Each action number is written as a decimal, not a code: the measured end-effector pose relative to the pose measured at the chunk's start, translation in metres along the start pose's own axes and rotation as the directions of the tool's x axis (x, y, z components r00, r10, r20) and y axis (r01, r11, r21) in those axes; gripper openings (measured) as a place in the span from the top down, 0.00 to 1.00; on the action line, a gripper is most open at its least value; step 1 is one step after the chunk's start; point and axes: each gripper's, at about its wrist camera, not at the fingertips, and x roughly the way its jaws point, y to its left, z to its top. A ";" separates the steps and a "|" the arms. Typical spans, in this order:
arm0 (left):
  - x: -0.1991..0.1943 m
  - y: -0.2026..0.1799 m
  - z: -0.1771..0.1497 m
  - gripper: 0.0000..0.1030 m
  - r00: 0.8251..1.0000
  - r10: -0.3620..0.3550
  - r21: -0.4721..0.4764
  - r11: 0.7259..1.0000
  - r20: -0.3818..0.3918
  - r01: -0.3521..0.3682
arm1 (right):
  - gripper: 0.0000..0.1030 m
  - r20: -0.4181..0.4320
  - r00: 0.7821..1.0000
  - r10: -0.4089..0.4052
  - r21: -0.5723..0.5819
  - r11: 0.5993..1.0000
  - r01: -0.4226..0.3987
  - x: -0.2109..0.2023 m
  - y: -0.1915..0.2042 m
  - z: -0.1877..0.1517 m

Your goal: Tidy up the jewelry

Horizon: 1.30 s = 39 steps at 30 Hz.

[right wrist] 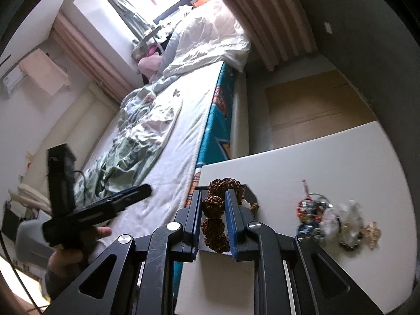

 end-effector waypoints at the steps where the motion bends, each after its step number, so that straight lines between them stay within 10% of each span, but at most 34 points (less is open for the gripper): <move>1: -0.006 0.005 -0.002 0.16 1.000 0.001 -0.011 1.000 0.015 -0.001 | 0.82 -0.007 1.000 0.000 -0.003 1.000 0.000 0.005 0.002 -0.001; 10: -0.043 0.030 -0.006 0.02 0.995 0.020 -0.032 0.999 0.102 -0.017 | 0.77 -0.087 0.995 -0.053 0.010 0.998 0.054 0.049 0.011 0.003; 14: -0.047 0.031 -0.009 0.01 0.992 0.000 -0.029 1.000 0.122 0.004 | 0.47 -0.065 0.993 -0.097 0.023 0.995 0.099 0.036 -0.001 0.000; 27: -0.034 -0.026 -0.020 0.01 0.991 -0.052 0.049 0.998 0.120 0.047 | 0.00 0.000 0.986 -0.169 0.029 0.985 0.169 -0.045 -0.044 -0.021; 39: -0.005 -0.100 -0.029 0.12 0.989 -0.138 0.126 0.983 0.059 0.130 | 0.00 0.024 0.972 -0.233 0.158 0.961 0.227 -0.092 -0.107 -0.039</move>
